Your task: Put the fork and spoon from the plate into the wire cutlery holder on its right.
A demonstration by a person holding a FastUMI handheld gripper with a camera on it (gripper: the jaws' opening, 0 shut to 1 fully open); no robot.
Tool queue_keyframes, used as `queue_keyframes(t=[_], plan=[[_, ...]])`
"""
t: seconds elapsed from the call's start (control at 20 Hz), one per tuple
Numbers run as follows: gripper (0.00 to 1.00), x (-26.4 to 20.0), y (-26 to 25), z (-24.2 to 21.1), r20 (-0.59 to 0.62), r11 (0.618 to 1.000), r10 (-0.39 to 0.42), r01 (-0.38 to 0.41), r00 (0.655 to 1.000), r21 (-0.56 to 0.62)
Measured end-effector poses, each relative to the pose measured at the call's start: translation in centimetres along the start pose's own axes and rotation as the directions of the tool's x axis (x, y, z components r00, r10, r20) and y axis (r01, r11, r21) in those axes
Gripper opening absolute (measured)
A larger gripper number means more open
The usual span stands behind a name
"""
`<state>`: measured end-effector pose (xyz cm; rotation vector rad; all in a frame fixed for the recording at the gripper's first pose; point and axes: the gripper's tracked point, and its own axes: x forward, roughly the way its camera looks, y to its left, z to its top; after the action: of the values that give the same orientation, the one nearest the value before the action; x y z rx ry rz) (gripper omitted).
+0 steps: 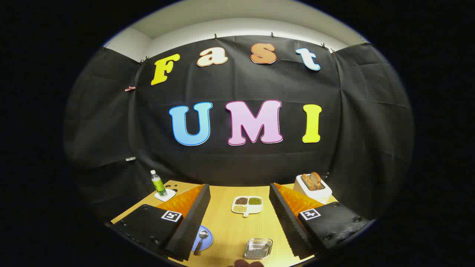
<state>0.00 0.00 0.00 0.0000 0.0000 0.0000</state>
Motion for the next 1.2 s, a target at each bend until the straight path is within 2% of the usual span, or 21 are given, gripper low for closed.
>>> queue_keyframes(t=[1.2], plan=[[0.99,-0.5,0.5,-2.8,-0.058,0.997,-0.059,0.056,0.997,-0.048]])
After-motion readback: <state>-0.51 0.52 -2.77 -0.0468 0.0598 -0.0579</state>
